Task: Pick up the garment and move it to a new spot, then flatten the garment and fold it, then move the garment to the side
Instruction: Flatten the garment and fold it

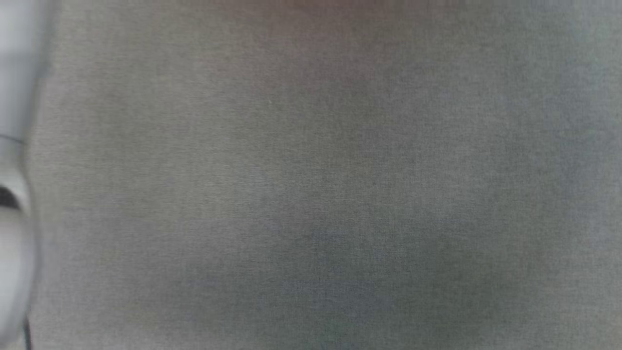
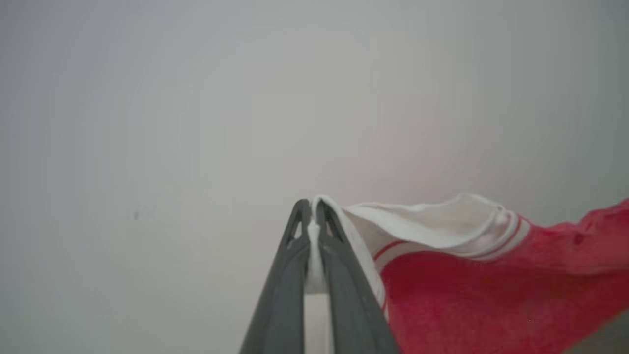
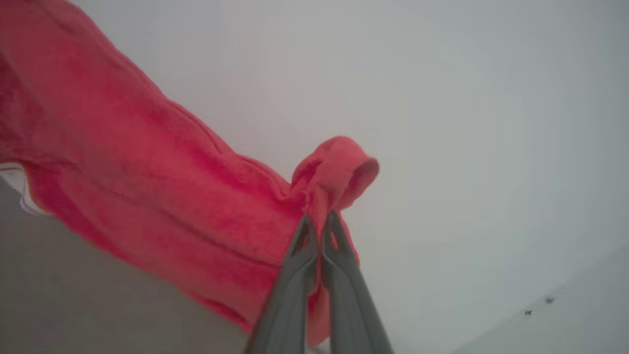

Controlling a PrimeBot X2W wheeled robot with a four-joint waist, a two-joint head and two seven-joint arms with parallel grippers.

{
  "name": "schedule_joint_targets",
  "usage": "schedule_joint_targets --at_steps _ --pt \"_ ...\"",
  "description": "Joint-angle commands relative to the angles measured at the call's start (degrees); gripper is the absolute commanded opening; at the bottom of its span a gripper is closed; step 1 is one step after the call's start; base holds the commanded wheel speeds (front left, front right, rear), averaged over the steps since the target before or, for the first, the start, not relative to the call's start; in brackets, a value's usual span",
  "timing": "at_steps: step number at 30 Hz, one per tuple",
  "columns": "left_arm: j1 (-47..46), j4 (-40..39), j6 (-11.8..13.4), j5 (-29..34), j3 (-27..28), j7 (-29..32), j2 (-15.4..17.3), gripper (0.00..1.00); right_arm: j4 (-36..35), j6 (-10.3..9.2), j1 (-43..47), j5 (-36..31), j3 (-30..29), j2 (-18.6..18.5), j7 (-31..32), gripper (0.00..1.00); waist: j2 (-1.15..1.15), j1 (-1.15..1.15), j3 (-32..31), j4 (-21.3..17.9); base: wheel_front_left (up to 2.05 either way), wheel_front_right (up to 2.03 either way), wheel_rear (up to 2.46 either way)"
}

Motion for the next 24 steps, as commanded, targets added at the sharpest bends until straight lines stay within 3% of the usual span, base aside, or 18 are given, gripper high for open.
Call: schedule_joint_targets --at_steps 1,7,11,17,19,24 --pt "1.85 0.72 -0.79 -0.46 -0.32 0.55 -0.26 0.00 0.32 -0.08 1.71 1.34 0.79 0.39 0.11 0.00 0.00 0.00 -1.31 0.80 0.00 0.00 0.00" --pt "12.59 1.50 -5.46 -4.62 -3.01 8.33 -1.37 0.00 -5.91 -0.08 12.29 15.61 8.75 -2.50 7.51 0.00 0.00 0.00 -5.38 1.95 0.00 0.00 0.00" --pt "20.91 -2.08 -6.22 -9.06 -5.06 15.48 -0.36 0.00 -14.37 -0.07 19.64 25.86 13.81 -7.19 13.64 0.00 0.00 0.00 -8.03 2.47 0.00 0.00 0.00" --pt "35.32 -15.95 -6.21 -15.67 -8.61 26.48 4.82 0.00 -26.52 -0.07 29.87 36.63 17.85 -16.22 19.67 0.00 0.00 0.00 -11.15 3.05 0.00 0.00 0.00" --pt "40.67 -21.93 -5.23 -17.72 -9.05 29.42 6.89 0.00 -30.03 -0.07 33.58 39.30 18.70 -18.81 20.31 0.00 0.00 0.00 -12.04 3.19 0.00 0.00 0.00" --pt "54.67 -38.61 1.34 -21.45 -9.48 34.96 13.12 0.00 -36.95 -0.06 42.08 43.47 20.33 -24.46 20.67 0.00 0.00 0.00 -13.65 3.34 0.00 0.00 0.00"
